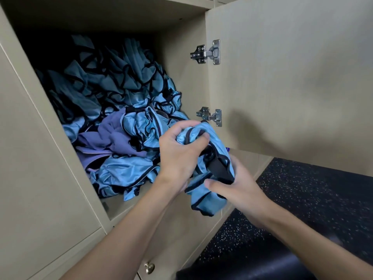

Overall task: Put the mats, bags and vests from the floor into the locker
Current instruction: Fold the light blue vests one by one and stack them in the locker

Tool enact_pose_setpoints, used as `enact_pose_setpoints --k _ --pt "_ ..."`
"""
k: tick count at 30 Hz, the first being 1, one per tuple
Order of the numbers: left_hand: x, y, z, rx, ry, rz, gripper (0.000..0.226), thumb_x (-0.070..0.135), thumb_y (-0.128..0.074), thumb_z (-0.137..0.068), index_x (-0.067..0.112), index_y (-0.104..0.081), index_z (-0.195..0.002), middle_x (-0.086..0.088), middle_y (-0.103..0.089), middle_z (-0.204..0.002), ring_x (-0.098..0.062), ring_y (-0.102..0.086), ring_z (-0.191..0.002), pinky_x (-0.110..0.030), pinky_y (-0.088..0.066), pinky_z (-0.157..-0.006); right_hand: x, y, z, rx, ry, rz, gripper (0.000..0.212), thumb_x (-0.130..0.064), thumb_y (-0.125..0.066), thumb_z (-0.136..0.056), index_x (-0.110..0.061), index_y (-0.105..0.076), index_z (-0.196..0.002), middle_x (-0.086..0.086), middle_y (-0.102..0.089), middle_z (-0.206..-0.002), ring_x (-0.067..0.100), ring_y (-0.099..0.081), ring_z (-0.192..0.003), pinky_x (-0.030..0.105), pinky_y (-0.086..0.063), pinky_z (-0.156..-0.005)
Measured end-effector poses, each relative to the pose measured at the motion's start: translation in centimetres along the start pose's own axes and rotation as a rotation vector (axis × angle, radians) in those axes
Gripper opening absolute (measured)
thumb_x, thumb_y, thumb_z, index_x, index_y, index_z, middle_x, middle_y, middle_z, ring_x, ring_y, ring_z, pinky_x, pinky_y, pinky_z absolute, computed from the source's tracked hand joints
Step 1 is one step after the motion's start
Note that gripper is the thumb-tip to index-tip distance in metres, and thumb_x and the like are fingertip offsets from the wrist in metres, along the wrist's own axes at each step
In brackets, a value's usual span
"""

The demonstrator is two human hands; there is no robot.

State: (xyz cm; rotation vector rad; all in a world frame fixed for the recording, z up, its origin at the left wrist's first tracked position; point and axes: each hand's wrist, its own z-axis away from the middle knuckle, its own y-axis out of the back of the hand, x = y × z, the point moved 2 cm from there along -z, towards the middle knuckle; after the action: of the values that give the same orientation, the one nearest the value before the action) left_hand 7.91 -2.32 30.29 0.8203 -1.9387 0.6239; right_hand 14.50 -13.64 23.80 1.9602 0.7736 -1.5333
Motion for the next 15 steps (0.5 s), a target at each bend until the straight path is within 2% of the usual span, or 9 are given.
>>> enact_pose_setpoints --k 2,5,6,8,10,12,14,15 --pt "0.2 1.5 -0.6 0.044 -0.055 -0.060 0.019 -0.003 -0.074 -0.080 0.013 -0.071 -0.090 0.004 -0.069 -0.079 -0.006 -0.062 -0.069 -0.023 -0.054 -0.066 -0.5 0.0 0.1 0.062 -0.022 -0.030 0.048 0.002 -0.069 -0.083 -0.028 -0.050 -0.115 -0.002 -0.073 -0.096 0.016 -0.071 -0.087 0.028 -0.055 -0.074" --pt "0.1 3.9 -1.2 0.095 -0.113 -0.225 0.024 -0.005 -0.073 -0.079 0.017 -0.067 -0.088 0.004 -0.066 -0.078 -0.005 -0.056 -0.063 -0.019 -0.048 -0.060 -2.3 0.4 -0.2 0.159 -0.005 -0.198 0.053 0.009 -0.066 -0.083 -0.033 -0.051 -0.112 0.012 -0.072 -0.093 0.030 -0.072 -0.073 0.038 -0.057 -0.062" --pt "0.0 4.4 -1.1 0.098 -0.123 -0.290 0.026 -0.004 -0.073 -0.078 0.018 -0.067 -0.089 0.005 -0.066 -0.080 -0.004 -0.054 -0.062 -0.016 -0.045 -0.059 -3.0 0.4 -0.3 0.198 0.022 -0.263 0.055 0.011 -0.064 -0.083 -0.034 -0.052 -0.112 0.013 -0.072 -0.091 0.035 -0.072 -0.074 0.041 -0.057 -0.063" --pt "-0.1 4.8 -0.8 0.105 -0.133 -0.373 0.027 -0.002 -0.072 -0.079 0.019 -0.066 -0.093 0.004 -0.067 -0.088 -0.005 -0.055 -0.064 -0.014 -0.046 -0.057 -3.6 -0.2 -1.0 0.238 0.107 -0.348 0.052 0.012 -0.062 -0.083 -0.029 -0.054 -0.115 0.008 -0.073 -0.093 0.035 -0.071 -0.086 0.045 -0.058 -0.074" --pt "0.0 4.9 -0.5 0.101 -0.127 -0.359 0.027 -0.003 -0.071 -0.079 0.019 -0.066 -0.094 -0.002 -0.069 -0.088 -0.012 -0.059 -0.065 -0.028 -0.052 -0.059 -3.7 -2.0 -1.6 0.158 0.201 -0.286 0.048 0.003 -0.063 -0.083 -0.025 -0.054 -0.122 0.003 -0.070 -0.107 0.023 -0.067 -0.102 0.039 -0.054 -0.088" --pt "0.0 4.9 -0.3 0.080 -0.084 -0.298 0.025 -0.001 -0.069 -0.079 0.019 -0.068 -0.093 -0.007 -0.070 -0.086 -0.019 -0.062 -0.068 -0.038 -0.054 -0.066 -3.3 -4.3 -2.3 -0.043 0.248 -0.188 0.059 -0.014 -0.061 -0.079 -0.026 -0.046 -0.135 0.000 -0.060 -0.128 0.009 -0.059 -0.117 0.026 -0.050 -0.093" --pt "-0.4 5.4 -0.7 0.064 0.037 -0.178 0.019 0.007 -0.067 -0.081 0.020 -0.069 -0.094 -0.009 -0.073 -0.093 -0.025 -0.069 -0.086 -0.045 -0.057 -0.084 -2.7 -6.2 -3.4 -0.238 0.274 -0.130 0.075 -0.026 -0.063 -0.080 -0.034 -0.030 -0.147 -0.003 -0.043 -0.144 0.002 -0.046 -0.131 0.018 -0.046 -0.097" --pt "-0.6 5.8 -1.0 0.058 0.120 -0.101 0.018 0.011 -0.065 -0.083 0.020 -0.070 -0.097 -0.009 -0.073 -0.100 -0.028 -0.069 -0.096 -0.047 -0.055 -0.091 -2.3 -6.8 -4.0 -0.300 0.289 -0.104 0.085 -0.032 -0.067 -0.080 -0.040 -0.020 -0.150 -0.009 -0.033 -0.150 -0.001 -0.037 -0.137 0.017 -0.043 -0.102"
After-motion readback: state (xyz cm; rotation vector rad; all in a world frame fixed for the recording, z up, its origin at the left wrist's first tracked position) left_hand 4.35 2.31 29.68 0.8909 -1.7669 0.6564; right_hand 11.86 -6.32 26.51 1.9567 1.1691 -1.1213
